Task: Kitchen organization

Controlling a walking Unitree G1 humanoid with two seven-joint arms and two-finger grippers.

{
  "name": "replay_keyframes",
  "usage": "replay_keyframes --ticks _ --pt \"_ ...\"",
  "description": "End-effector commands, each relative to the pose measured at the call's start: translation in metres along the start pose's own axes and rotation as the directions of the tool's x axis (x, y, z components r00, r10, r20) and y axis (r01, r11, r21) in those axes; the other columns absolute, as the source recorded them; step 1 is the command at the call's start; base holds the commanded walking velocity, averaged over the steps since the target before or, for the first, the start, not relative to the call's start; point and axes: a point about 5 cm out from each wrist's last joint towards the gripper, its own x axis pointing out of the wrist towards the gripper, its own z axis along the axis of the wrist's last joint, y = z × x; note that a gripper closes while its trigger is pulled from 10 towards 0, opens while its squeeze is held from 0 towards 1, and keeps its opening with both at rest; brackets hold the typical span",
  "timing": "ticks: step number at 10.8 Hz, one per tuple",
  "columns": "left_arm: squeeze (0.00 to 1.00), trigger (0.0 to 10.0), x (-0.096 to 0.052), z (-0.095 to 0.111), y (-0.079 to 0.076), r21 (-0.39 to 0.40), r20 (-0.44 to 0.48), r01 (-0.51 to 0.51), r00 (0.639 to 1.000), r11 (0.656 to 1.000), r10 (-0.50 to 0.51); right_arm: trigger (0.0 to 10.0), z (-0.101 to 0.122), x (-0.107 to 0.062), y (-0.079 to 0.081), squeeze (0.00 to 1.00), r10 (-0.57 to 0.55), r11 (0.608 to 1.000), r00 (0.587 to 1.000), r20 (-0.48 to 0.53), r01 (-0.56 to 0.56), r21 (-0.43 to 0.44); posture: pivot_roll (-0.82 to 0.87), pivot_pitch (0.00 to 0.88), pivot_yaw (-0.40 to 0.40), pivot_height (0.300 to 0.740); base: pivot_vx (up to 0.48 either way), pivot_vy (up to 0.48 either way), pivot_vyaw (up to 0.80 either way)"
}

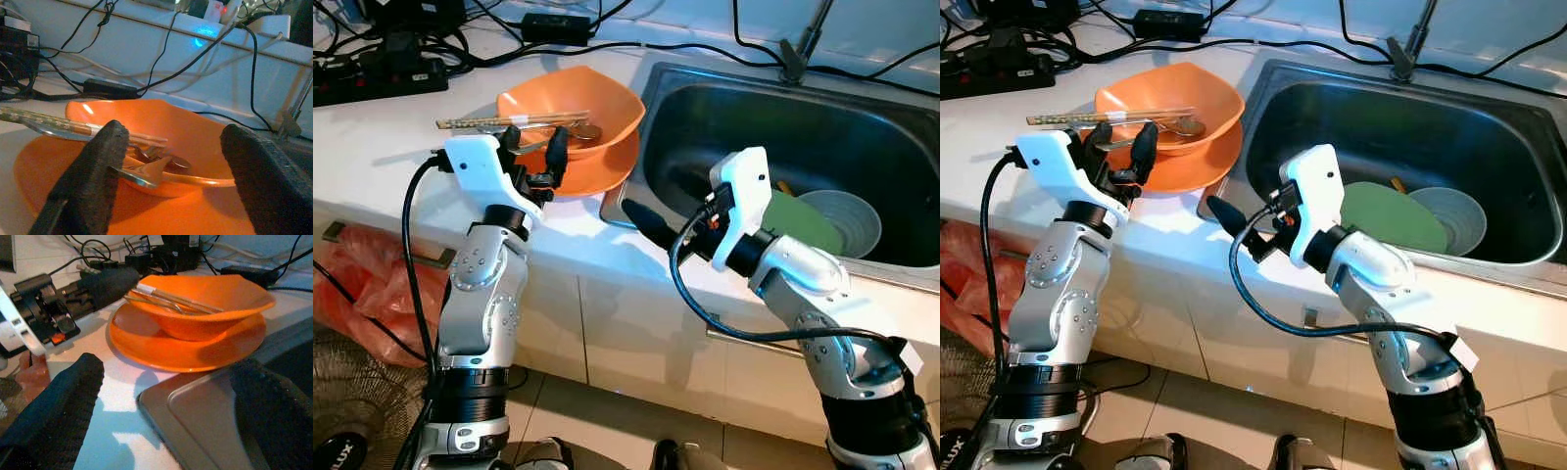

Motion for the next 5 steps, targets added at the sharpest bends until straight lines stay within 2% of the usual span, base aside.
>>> replay_keyframes --ticks 1,5 --pt "0.00 0.0 0.0024 0.0001 -0.0015 -0.017 -0.002 0.007 1.000 1.000 -0.007 10.0 0.0006 -0.0024 0.0037 0.00 0.024 1.000 1.000 -0.006 -0.024 -0.007 0.02 0.129 -0.021 0.740 0.000 0.000 0.00" --pt "0.00 0.0 0.0036 0.0018 -0.0019 -0.046 0.003 0.008 1.000 0.999 -0.008 10.0 0.0012 -0.0018 0.0027 0.00 0.023 1.000 1.000 -0.003 -0.023 -0.011 0.03 0.128 -0.021 0.740 0.000 0.000 0.00"
